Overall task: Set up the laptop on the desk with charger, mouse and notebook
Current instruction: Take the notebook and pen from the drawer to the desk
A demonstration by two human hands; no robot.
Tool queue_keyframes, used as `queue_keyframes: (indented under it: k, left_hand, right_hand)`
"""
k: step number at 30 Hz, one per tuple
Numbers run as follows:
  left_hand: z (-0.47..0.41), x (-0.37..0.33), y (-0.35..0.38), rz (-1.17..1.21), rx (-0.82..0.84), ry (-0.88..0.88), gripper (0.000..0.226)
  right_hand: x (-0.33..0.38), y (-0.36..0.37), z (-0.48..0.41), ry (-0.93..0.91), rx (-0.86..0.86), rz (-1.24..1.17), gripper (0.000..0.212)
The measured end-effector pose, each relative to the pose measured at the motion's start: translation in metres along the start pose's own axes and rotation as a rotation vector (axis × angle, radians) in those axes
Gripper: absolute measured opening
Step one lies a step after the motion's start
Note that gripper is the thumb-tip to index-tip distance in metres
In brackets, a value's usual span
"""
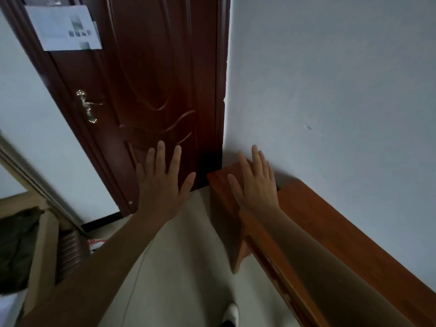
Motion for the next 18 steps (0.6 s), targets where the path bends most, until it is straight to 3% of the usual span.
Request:
queue_keyframes:
  k: [10, 18]
  left_hand:
    - [-0.178, 0.033, 0.121, -0.048, 0.094, 0.107, 0.074]
    - [-0.319, 0.057, 0.187, 0.005, 0.072, 0.15, 0.074]
  right_hand:
    - [-0.043, 0.142, -0.173, 0.18, 0.008, -0.062, 0.067]
    - [-0.047, 0.193, -0.3, 0.18, -0.056, -0.012, 0.067]
Point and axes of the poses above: each hand's wrist, its own z-axis away from the middle knuckle, its own y-axis out of the palm, x = y × z, the point moved 7 cm from there along -z, towards the middle knuckle, and after that the axes turned 8 degrees about -x, right-handed, at the moved point
